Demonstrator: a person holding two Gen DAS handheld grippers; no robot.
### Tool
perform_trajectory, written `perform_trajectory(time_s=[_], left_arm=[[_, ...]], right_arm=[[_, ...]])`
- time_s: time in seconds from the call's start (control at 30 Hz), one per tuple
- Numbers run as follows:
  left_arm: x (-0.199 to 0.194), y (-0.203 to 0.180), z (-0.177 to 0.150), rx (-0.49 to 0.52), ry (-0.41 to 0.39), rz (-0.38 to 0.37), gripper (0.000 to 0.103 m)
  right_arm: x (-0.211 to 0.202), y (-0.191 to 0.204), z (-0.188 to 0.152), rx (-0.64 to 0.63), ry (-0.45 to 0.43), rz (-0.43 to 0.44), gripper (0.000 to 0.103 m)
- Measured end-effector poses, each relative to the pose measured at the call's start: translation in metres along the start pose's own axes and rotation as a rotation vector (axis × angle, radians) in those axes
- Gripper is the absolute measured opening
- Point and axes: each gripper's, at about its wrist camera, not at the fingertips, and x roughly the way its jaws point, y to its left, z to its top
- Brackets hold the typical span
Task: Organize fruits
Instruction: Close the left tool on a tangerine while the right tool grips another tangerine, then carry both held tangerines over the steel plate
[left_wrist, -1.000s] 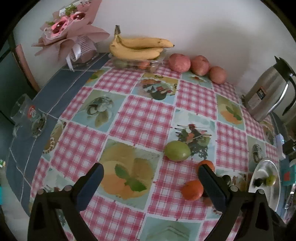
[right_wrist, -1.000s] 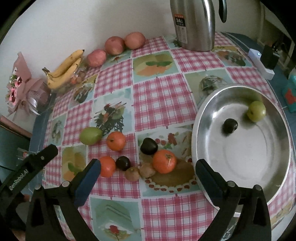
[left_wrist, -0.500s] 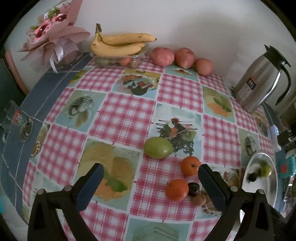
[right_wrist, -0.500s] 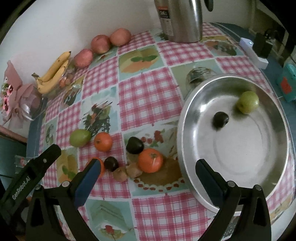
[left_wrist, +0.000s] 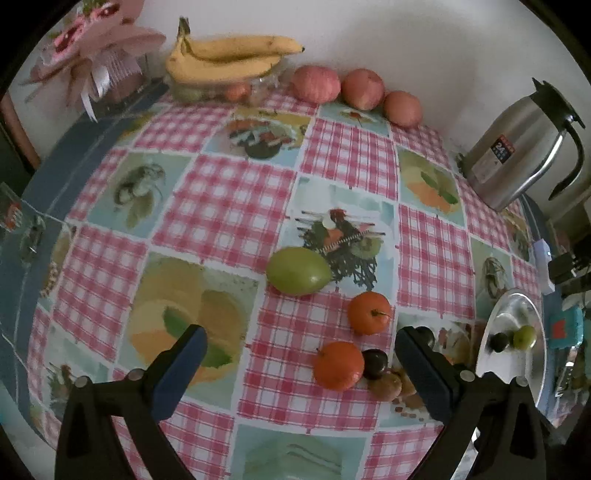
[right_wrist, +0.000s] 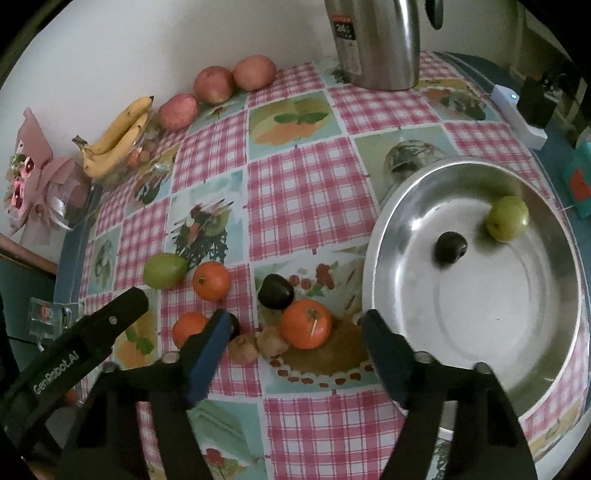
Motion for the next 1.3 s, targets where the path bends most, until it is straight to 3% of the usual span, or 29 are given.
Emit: perform_trajectory(time_s=[0.07, 0.13, 0.2, 0.5, 0.83, 1.0, 1.3], left_arm=[[0.006, -0.002, -0.002, 0.001, 0.022, -0.006, 0.102], [0.011, -0.005, -0.003, 0.007, 0.039, -0.011, 0.100], [0.016, -0.008, -0.005, 0.012, 0.054, -0.020, 0.095], [0.039, -0.009, -0.011, -0.015, 0.143, -0.060, 0.079], [0.039, -0.007, -0.013, -0.033, 0.158, -0.095, 0.041], [0.037, -0.007, -0.012, -0.039, 0.156, -0.094, 0.038], [0.015, 0.000, -0.005, -0.066, 0.073, -0.136, 0.038]], right_arm=[[0.004, 0.001, -0.001, -0.005, 0.012, 0.003, 0.068], [0.008, 0.001, -0.001, -0.010, 0.022, 0.000, 0.057], [0.012, 0.000, -0.001, -0.012, 0.036, 0.000, 0.053], [0.027, -0.009, -0.002, 0.020, 0.077, -0.026, 0.049], [0.030, -0.006, -0.002, 0.019, 0.079, -0.022, 0.044], [0.037, -0.008, -0.003, 0.028, 0.102, -0.003, 0.037], [0.022, -0.009, -0.001, 0.057, 0.061, 0.037, 0.037]])
